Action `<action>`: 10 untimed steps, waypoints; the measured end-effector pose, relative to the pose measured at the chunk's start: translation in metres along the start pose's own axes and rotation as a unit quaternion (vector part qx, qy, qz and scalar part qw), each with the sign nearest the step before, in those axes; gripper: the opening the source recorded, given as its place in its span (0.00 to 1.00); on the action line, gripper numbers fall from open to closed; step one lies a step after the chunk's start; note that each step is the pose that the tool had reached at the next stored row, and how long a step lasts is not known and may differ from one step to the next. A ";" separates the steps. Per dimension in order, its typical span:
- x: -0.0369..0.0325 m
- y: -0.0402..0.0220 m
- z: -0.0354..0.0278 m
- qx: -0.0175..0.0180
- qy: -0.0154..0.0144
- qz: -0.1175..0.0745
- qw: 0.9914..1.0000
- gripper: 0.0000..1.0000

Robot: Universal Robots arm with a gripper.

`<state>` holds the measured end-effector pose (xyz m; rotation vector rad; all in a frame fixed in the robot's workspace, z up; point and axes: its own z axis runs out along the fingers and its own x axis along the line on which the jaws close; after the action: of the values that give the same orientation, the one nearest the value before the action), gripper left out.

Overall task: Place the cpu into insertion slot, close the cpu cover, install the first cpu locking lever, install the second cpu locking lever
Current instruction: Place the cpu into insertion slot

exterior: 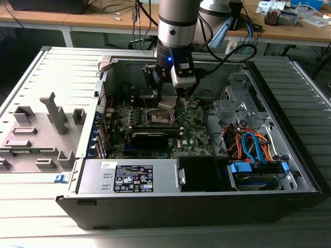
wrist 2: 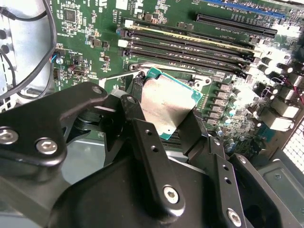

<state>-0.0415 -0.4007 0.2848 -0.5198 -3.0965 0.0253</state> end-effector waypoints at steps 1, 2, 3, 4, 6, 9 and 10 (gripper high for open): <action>0.0000 0.0000 0.0000 0.000 0.000 0.001 1.000 0.55; 0.0000 0.0000 0.0001 0.000 0.000 0.001 1.000 0.55; 0.0000 0.0000 0.0001 0.000 0.000 0.002 1.000 0.55; 0.0000 0.0000 0.0001 0.000 0.000 0.002 1.000 0.55; 0.0000 0.0000 0.0002 0.000 0.000 0.003 1.000 0.55; 0.0000 0.0000 0.0003 0.000 0.000 0.006 1.000 0.55; 0.0000 0.0000 0.0003 0.000 0.000 0.007 1.000 0.55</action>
<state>-0.0415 -0.4007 0.2845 -0.5406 -3.0930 0.0268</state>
